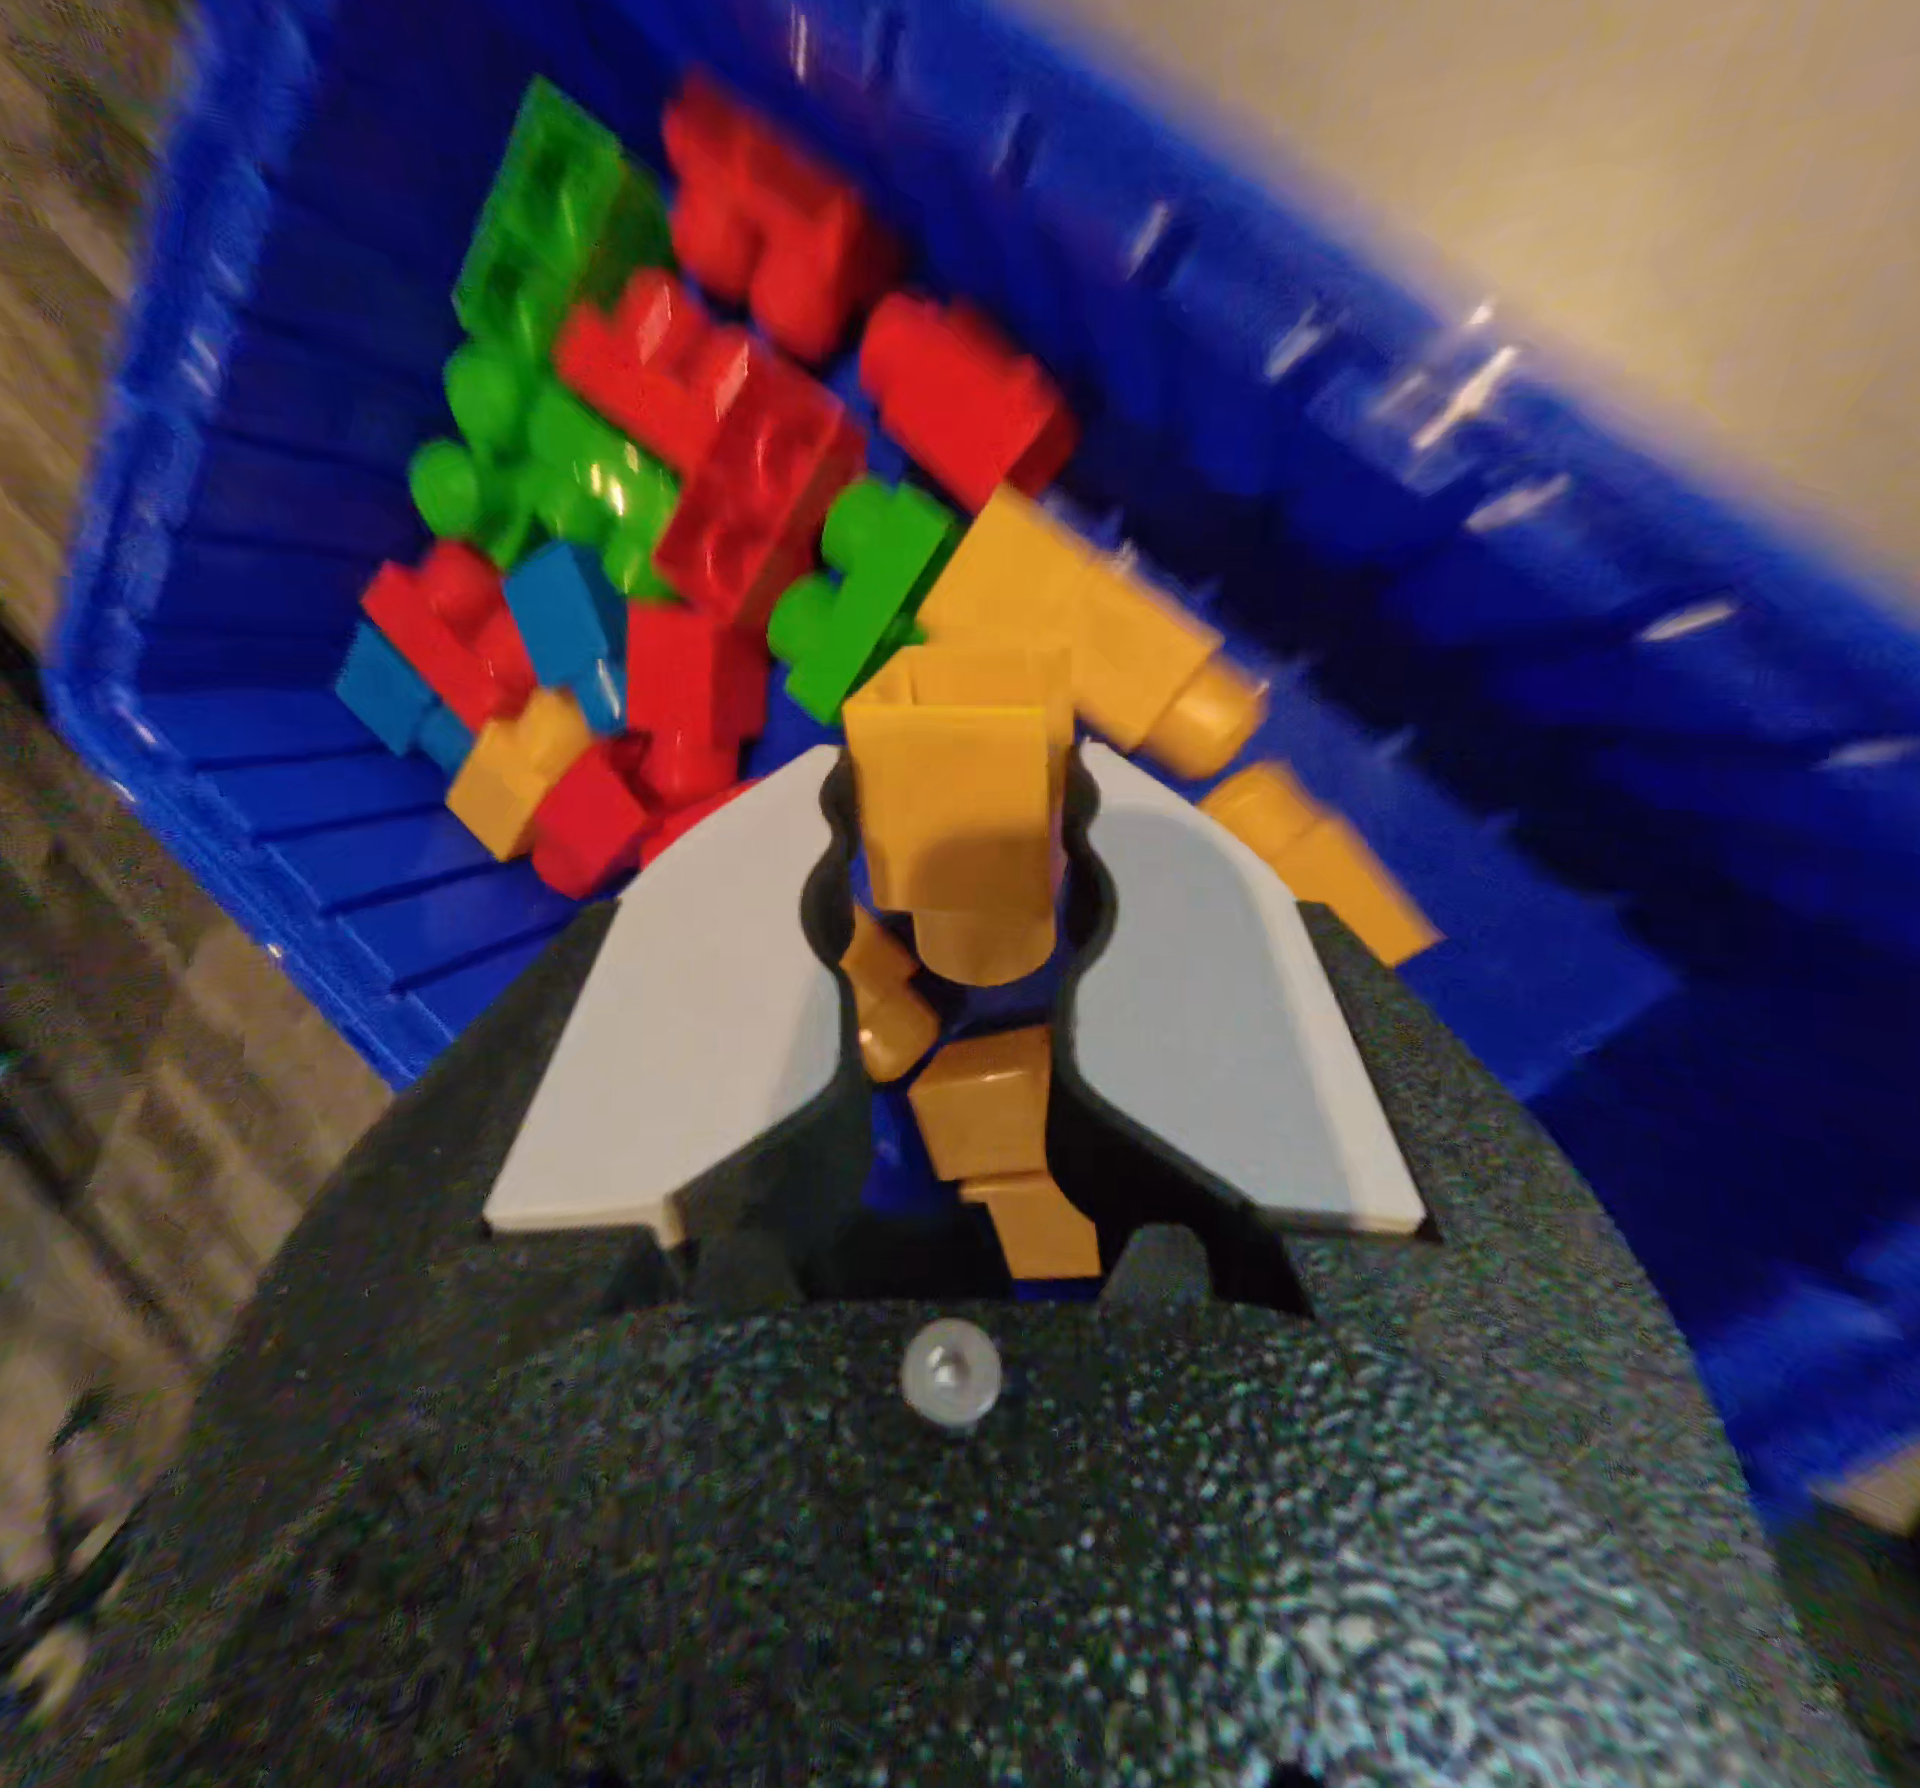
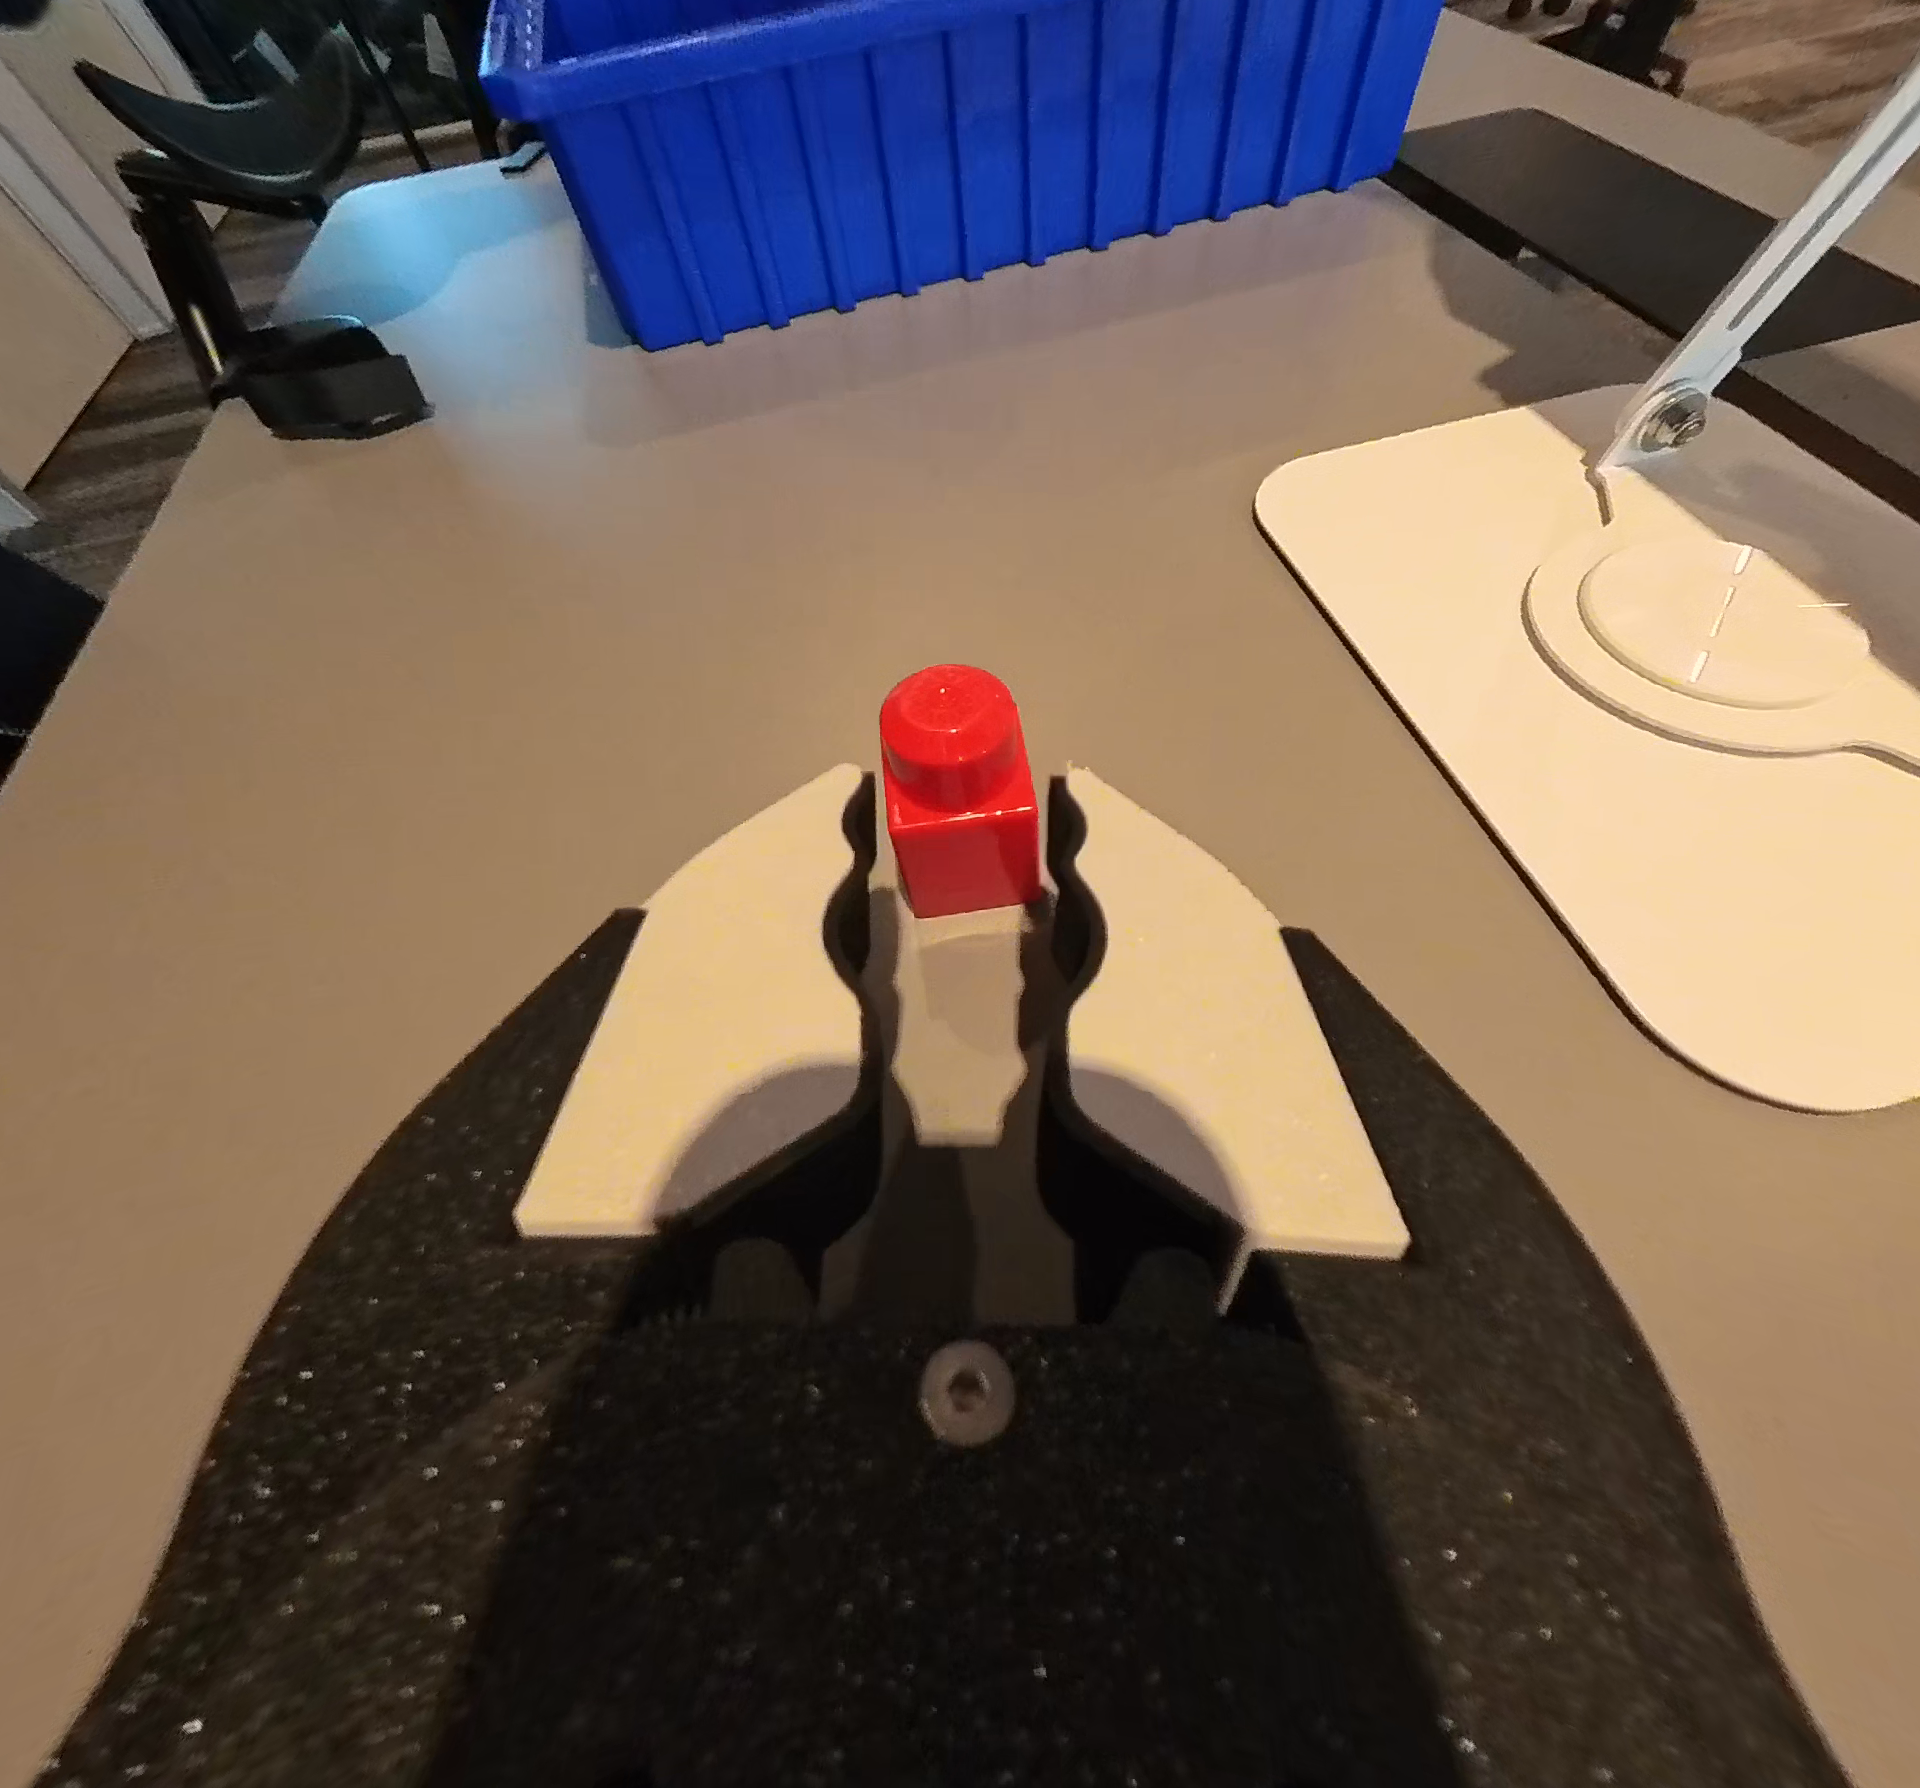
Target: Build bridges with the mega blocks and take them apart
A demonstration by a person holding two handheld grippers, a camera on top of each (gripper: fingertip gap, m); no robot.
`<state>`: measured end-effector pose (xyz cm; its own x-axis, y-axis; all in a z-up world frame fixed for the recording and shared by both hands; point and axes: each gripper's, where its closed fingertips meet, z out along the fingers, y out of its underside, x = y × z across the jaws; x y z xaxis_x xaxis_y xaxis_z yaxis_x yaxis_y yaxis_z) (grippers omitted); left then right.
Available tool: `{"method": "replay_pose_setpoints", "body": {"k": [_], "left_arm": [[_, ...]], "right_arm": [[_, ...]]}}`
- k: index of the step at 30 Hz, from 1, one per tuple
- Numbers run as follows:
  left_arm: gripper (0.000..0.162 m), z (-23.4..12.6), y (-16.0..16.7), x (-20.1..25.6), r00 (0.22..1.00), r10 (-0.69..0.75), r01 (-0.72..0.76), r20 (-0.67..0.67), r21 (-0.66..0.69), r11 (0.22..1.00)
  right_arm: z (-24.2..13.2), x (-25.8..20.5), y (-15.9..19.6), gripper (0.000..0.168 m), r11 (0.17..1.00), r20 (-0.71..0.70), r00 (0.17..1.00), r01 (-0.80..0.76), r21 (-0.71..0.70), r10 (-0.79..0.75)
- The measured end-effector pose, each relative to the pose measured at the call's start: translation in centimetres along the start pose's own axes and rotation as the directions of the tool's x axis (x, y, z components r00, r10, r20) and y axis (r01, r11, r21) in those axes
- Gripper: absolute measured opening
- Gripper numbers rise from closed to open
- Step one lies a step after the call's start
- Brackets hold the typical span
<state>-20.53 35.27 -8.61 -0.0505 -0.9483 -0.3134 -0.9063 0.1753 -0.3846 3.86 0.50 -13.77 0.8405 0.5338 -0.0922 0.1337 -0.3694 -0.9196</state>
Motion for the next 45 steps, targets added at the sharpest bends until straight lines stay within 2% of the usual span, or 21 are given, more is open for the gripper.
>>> {"method": "replay_pose_setpoints", "body": {"k": [3,5,7,11,14,18,20,23,25,37,45], "left_arm": [[0.038,-6.4,-6.1,4.5,0.998,-0.045,0.052,-0.033,0.291,0.955],[0.037,-10.9,-10.2,8.6,0.993,-0.067,0.104,-0.094,0.482,0.870],[0.037,-15.3,-13.8,13.0,0.989,-0.062,0.137,-0.136,0.657,0.741],[0.037,-20.4,-18.9,22.0,0.947,-0.027,0.296,-0.321,0.834,0.466],[0.037,-20.2,-21.9,25.5,0.895,-0.014,0.435,-0.446,0.865,0.251],[0.037,-16.1,-25.5,26.8,0.811,0.059,0.583,-0.583,0.812,0.013],[0.037,-13.6,-26.6,26.4,0.785,0.070,0.620,-0.616,0.782,-0.064],[0.037,-9.7,-27.9,26.4,0.778,0.060,0.628,-0.625,0.776,-0.053],[0.037,-8.8,-28.2,26.9,0.769,0.092,0.638,-0.632,0.768,-0.056],[0.036,-6.7,-27.5,28.0,0.674,0.147,0.736,-0.724,0.676,-0.041],[0.036,-6.4,-27.2,27.9,0.602,0.165,0.798,-0.781,0.596,-0.090]], "right_arm": [[-0.2,0.1,-0.3,0.033,1.000,-0.002,1.000,-0.005,0.025,0.005],[-0.4,0.1,-0.5,0.035,0.999,-0.006,1.000,-0.002,0.037,0.002],[-0.5,0.1,-0.6,0.036,0.999,-0.012,1.000,0.004,0.047,-0.003],[-0.9,-0.4,-1.0,0.040,0.998,-0.009,1.000,0.025,0.055,-0.024],[-1.6,-1.2,-2.6,0.041,0.992,0.008,0.999,0.038,0.119,-0.039],[-3.2,-2.8,-5.0,0.042,0.961,0.070,0.997,0.007,0.278,-0.028],[-3.9,-3.2,-5.7,0.042,0.941,0.087,0.996,-0.002,0.339,-0.029],[-4.5,-3.1,-6.5,0.042,0.919,0.090,0.996,-0.021,0.394,-0.016],[-4.5,-2.9,-6.9,0.043,0.908,0.086,0.996,-0.038,0.417,0.002],[-2.5,-3.1,-8.1,0.047,0.874,0.071,0.997,-0.073,0.480,0.045],[-2.7,-3.1,-9.1,0.046,0.832,0.072,0.993,-0.118,0.543,0.094]]}}
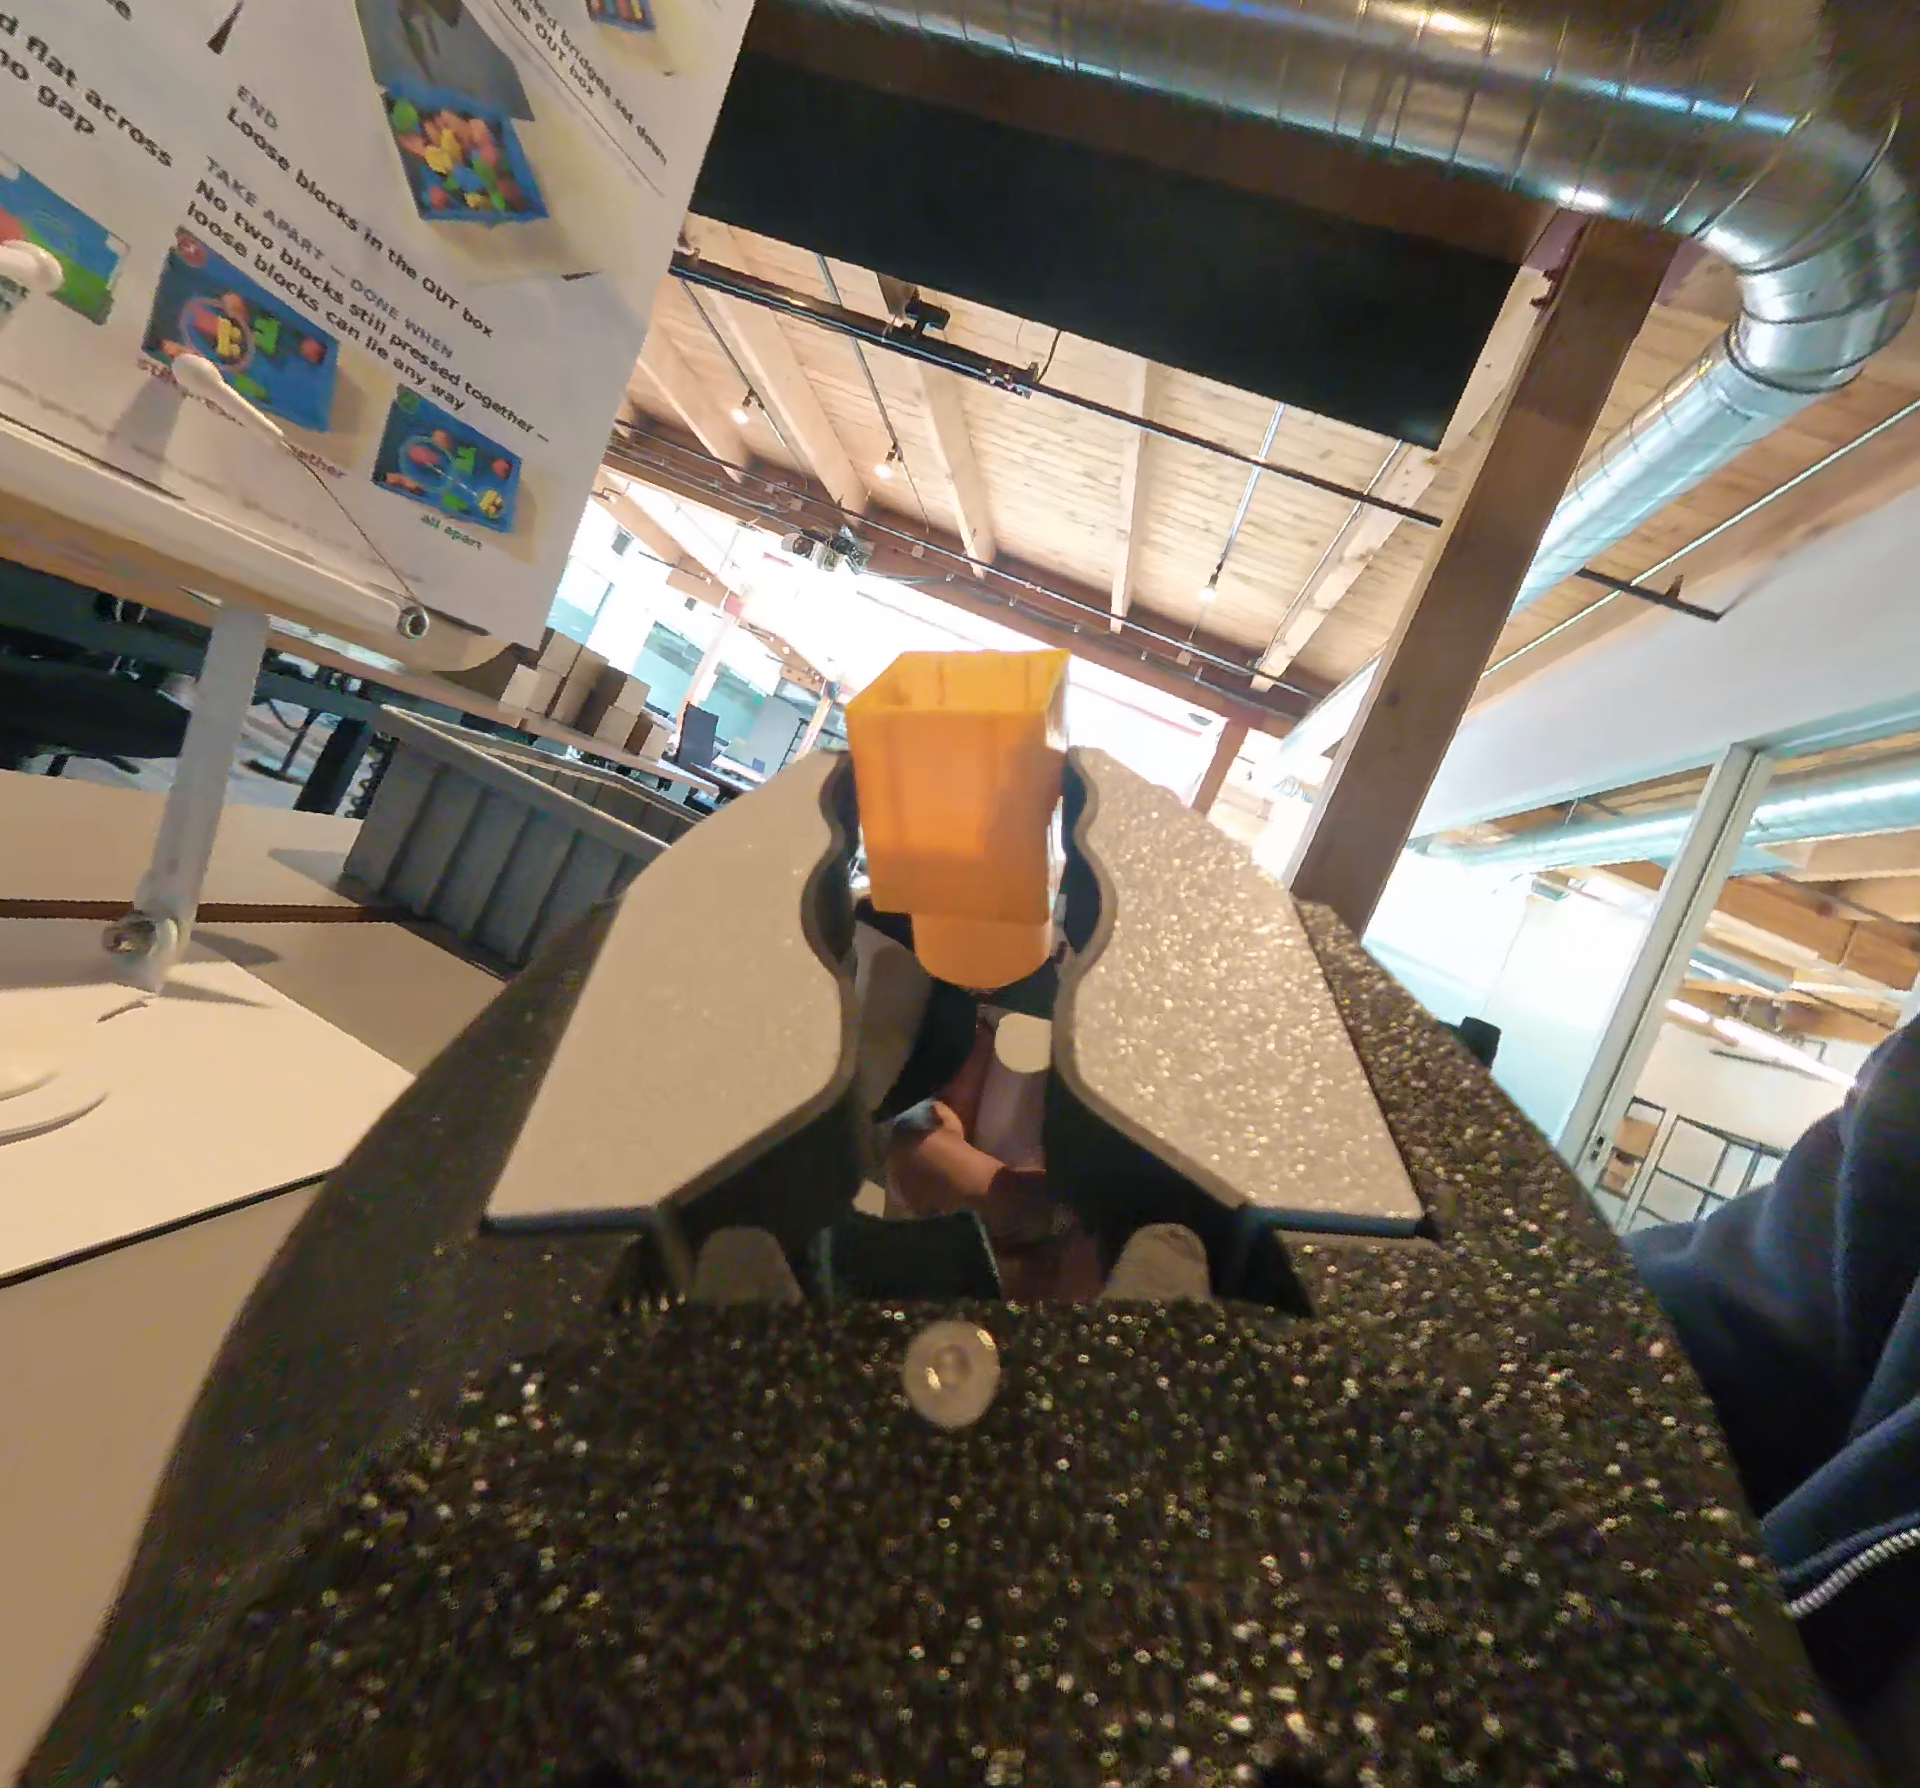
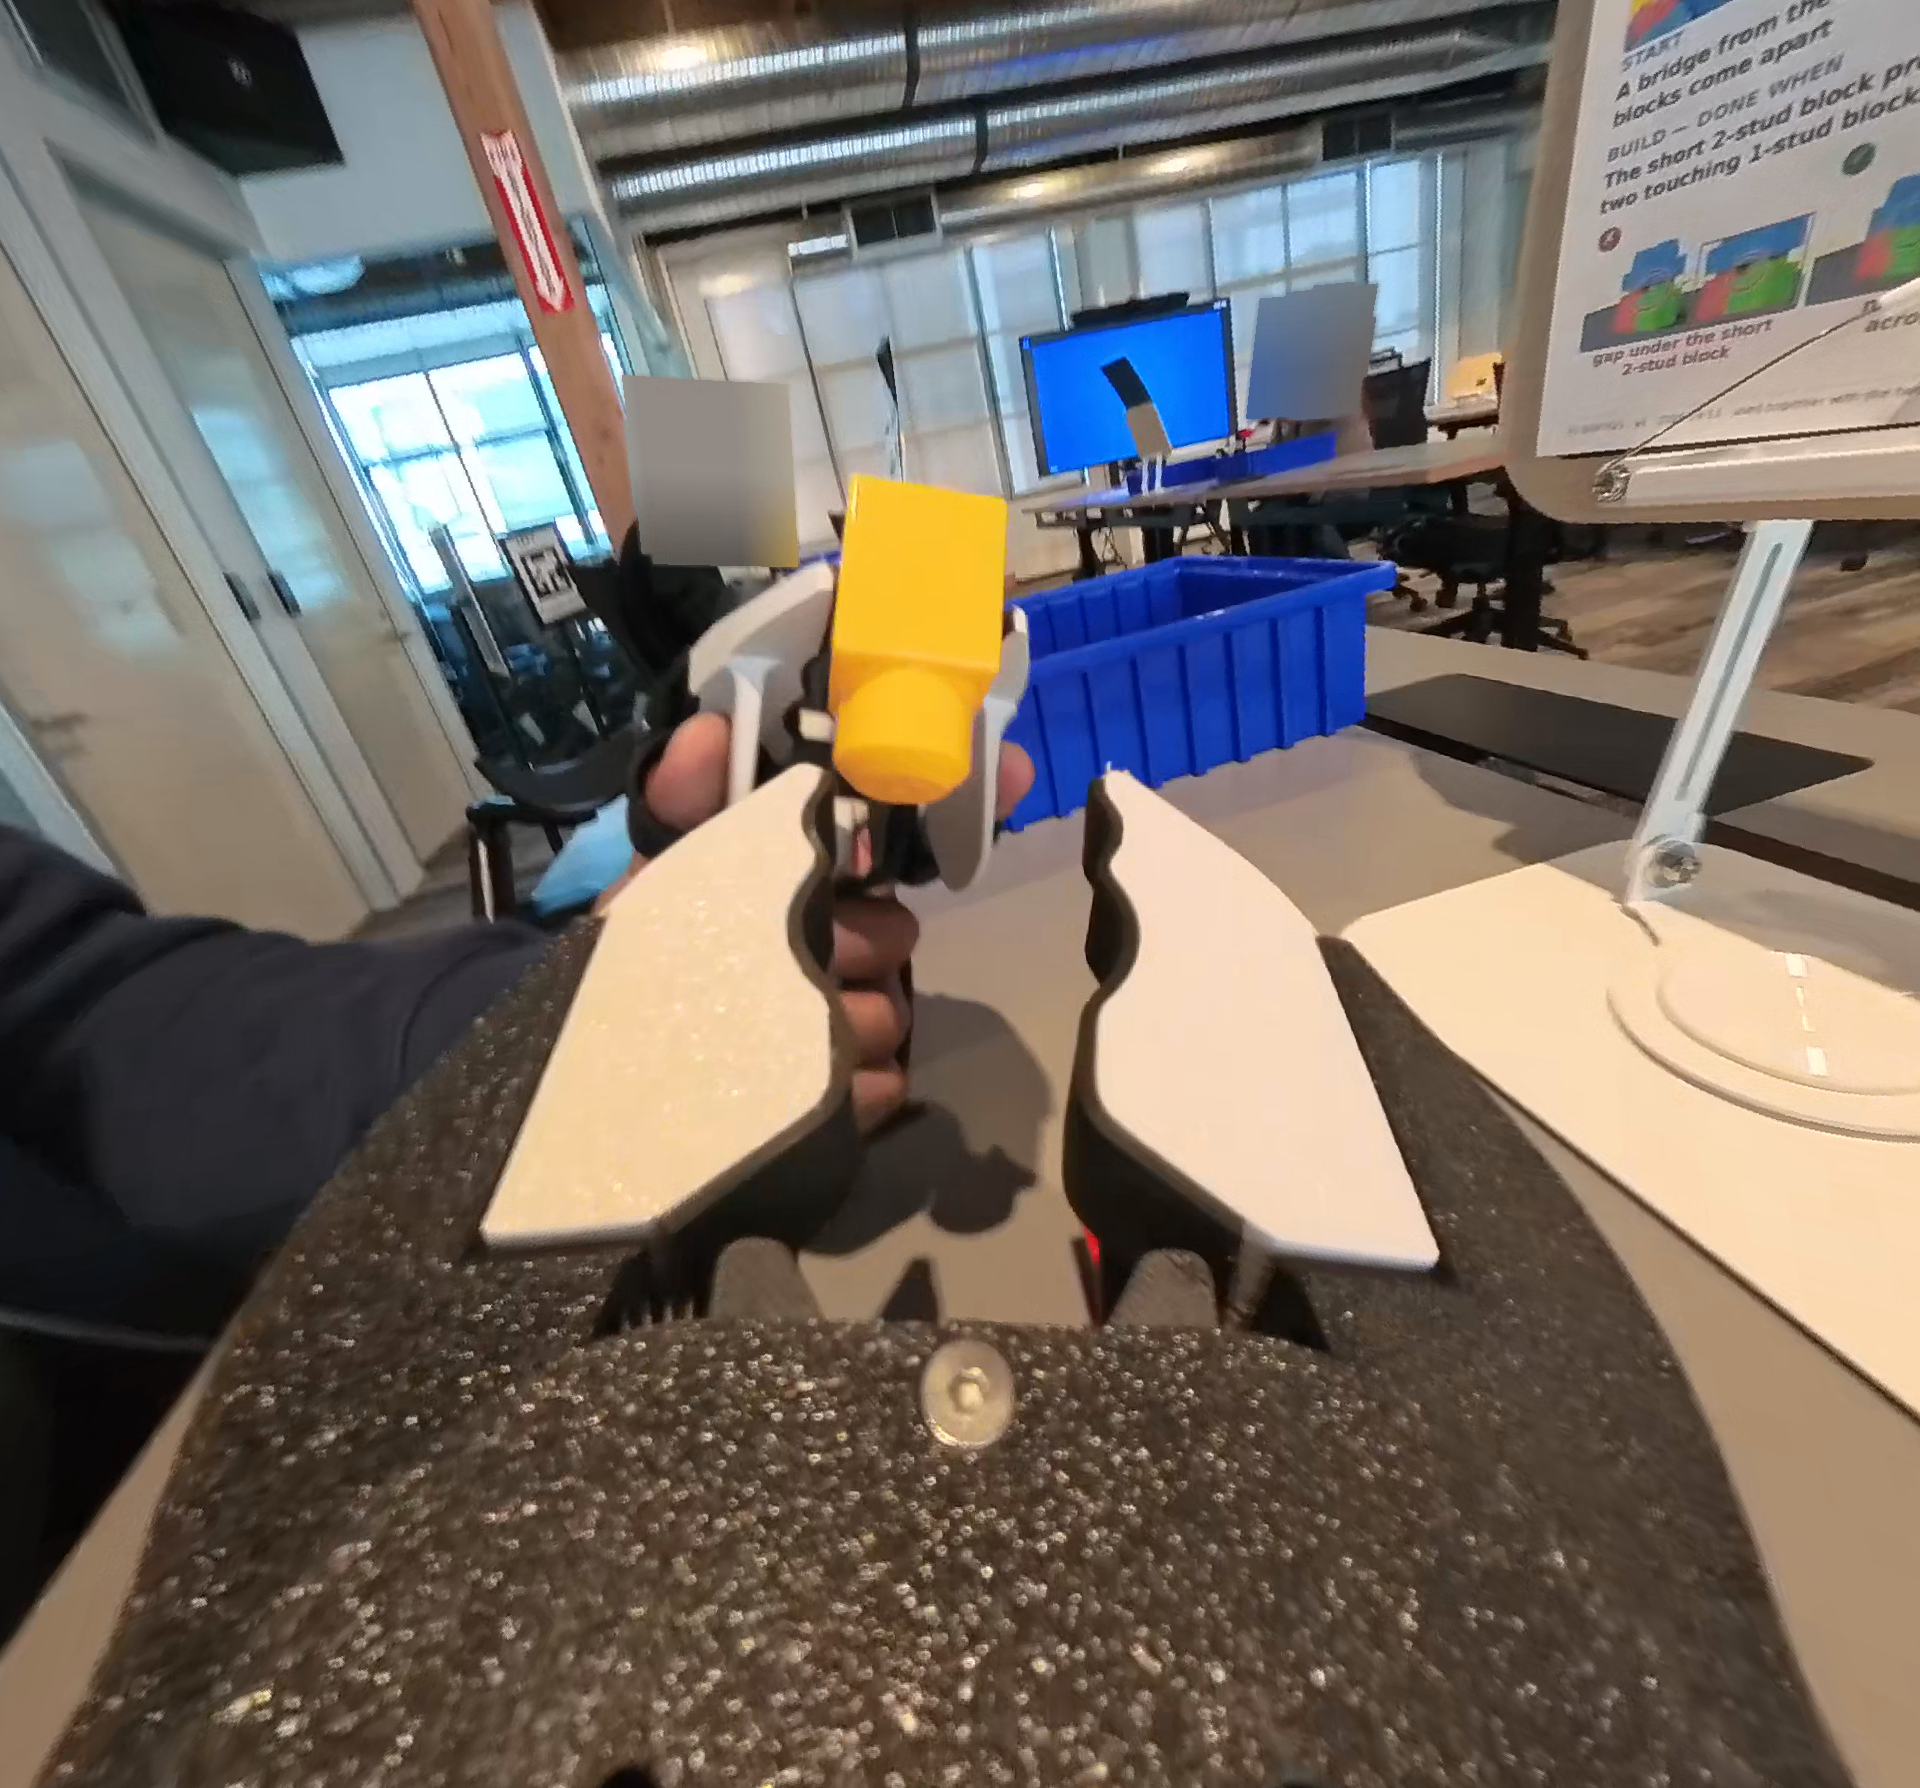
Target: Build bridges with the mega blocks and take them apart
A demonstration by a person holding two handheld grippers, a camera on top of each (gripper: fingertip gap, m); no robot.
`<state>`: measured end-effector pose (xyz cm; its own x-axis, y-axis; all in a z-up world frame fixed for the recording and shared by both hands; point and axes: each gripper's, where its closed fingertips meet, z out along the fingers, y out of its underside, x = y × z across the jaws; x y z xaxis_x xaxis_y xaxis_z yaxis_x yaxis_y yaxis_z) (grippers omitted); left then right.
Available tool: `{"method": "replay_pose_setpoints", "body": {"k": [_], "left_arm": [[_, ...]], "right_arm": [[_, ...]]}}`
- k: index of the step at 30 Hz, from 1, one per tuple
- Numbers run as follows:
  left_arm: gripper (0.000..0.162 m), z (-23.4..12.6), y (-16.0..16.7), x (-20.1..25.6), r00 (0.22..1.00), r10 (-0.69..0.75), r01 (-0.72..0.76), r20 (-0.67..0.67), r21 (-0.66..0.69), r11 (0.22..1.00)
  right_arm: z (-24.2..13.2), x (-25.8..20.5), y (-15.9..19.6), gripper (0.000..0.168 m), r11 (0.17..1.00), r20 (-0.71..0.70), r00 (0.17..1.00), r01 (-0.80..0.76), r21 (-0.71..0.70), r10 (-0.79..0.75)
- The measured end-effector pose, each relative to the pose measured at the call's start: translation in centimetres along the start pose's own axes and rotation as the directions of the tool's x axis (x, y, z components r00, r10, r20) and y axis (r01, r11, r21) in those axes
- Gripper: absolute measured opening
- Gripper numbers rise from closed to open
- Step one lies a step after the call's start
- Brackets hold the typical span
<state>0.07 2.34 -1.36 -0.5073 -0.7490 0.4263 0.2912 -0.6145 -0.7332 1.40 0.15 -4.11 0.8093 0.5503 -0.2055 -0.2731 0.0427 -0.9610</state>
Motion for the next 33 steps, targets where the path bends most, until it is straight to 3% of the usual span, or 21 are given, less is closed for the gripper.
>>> {"method": "replay_pose_setpoints", "body": {"k": [33], "left_arm": [[0.036,0.6,1.6,0.0,1.000,-0.007,0.007,0.012,0.010,1.000]], "right_arm": [[1.3,-0.7,-0.3,0.032,0.980,0.023,0.986,-0.170,0.101,0.168]]}}
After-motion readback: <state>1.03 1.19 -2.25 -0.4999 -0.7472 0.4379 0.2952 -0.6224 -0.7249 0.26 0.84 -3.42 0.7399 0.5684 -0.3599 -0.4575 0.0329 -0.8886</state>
